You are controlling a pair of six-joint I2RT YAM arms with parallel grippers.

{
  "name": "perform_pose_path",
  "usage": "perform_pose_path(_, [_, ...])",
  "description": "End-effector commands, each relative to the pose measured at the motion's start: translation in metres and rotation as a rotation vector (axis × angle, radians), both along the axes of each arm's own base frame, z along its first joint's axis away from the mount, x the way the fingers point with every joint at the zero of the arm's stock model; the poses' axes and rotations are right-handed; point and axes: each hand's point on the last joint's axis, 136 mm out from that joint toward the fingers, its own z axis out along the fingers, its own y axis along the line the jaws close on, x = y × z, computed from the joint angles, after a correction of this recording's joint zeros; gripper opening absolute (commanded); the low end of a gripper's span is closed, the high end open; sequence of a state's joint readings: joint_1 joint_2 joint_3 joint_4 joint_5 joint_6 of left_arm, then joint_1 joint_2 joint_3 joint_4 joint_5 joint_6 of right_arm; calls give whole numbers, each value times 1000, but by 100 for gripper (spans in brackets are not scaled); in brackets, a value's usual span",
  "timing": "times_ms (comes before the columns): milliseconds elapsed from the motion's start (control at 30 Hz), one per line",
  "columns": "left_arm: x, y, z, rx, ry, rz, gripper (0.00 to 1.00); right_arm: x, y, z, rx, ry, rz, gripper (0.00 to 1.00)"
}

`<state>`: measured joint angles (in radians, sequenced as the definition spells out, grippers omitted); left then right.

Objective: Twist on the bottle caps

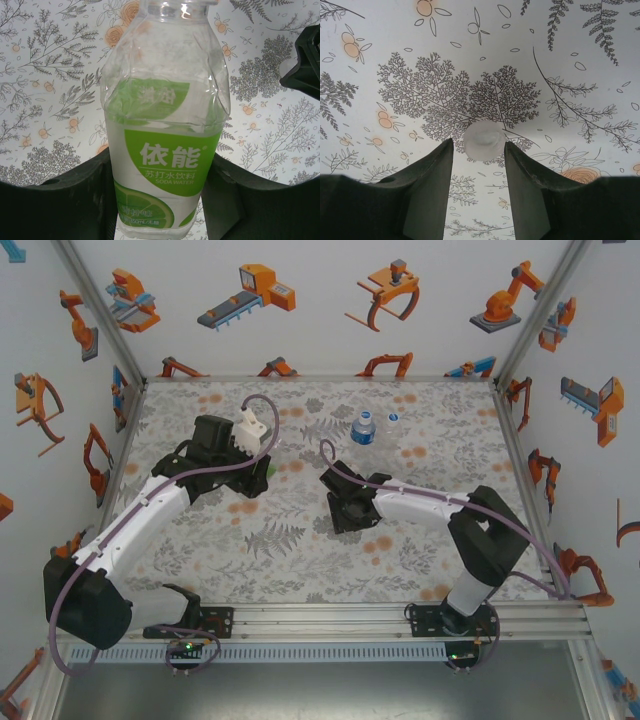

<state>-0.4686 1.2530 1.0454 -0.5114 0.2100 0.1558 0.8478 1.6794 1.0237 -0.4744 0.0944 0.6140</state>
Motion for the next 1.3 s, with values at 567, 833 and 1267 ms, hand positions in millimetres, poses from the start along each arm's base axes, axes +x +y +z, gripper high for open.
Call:
perform_pose_path(567, [3,-4,7,-14,-13,-22,3,3,27,5,235,19,-22,21])
perform_pose_path(833, [2,-3,5,-10,-8,-23,3,3,-17,-20,357,99,-235,31])
perform_pose_path(1267, [3,-2,3,-3,-2,-17,3,13,-53,2,194,16,-306,45])
